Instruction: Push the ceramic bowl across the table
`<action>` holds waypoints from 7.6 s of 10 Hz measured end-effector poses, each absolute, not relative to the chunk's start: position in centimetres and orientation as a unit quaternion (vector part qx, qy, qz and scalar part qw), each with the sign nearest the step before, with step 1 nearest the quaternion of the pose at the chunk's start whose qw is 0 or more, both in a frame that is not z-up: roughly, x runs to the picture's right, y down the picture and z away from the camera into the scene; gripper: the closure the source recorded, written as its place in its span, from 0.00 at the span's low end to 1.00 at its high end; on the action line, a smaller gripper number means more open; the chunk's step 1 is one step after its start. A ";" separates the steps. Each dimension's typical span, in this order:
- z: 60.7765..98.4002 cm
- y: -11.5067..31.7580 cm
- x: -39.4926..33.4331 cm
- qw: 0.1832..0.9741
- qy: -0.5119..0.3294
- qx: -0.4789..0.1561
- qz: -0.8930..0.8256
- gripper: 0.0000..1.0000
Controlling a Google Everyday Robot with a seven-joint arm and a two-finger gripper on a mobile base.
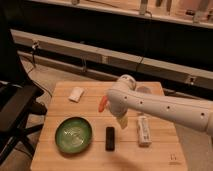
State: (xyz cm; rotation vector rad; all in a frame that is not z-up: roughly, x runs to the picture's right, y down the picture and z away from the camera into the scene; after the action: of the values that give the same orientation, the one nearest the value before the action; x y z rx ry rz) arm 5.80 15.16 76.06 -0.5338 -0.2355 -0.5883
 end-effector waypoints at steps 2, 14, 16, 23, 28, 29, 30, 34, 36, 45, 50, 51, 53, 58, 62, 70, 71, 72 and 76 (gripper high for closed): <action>76.2 15.2 5.4 0.915 -0.117 -0.259 -0.288 0.20; 77.0 16.0 3.7 0.909 -0.130 -0.258 -0.301 0.20; 77.3 16.2 3.4 0.907 -0.132 -0.258 -0.305 0.20; 77.6 16.7 2.3 0.904 -0.141 -0.258 -0.311 0.27; 78.0 17.1 1.5 0.900 -0.147 -0.259 -0.317 0.42; 78.0 17.2 1.3 0.900 -0.150 -0.258 -0.319 0.48; 78.0 17.4 1.2 0.899 -0.152 -0.258 -0.320 0.57; 78.2 17.9 0.6 0.896 -0.159 -0.257 -0.324 0.95; 78.4 18.2 0.3 0.893 -0.163 -0.258 -0.332 0.99; 79.2 19.0 -1.0 0.876 -0.178 -0.263 -0.362 0.99; 79.6 19.4 -2.1 0.867 -0.191 -0.265 -0.377 0.99; 79.7 19.5 -2.1 0.864 -0.192 -0.268 -0.380 0.99; 79.8 19.7 -2.5 0.861 -0.197 -0.269 -0.384 0.99; 80.0 20.1 -3.4 0.853 -0.205 -0.273 -0.394 0.99; 80.0 20.3 -4.1 0.848 -0.210 -0.277 -0.401 0.99; 80.1 20.6 -5.5 0.838 -0.219 -0.283 -0.412 0.99; 80.1 20.6 -5.6 0.837 -0.220 -0.284 -0.413 0.99; 80.1 20.7 -5.7 0.836 -0.221 -0.285 -0.414 0.99; 80.0 20.9 -6.5 0.832 -0.225 -0.288 -0.418 0.99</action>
State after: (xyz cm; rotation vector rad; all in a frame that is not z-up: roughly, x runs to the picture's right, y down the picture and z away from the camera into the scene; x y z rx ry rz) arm -6.45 20.86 80.05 -0.6100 -0.4765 -0.8861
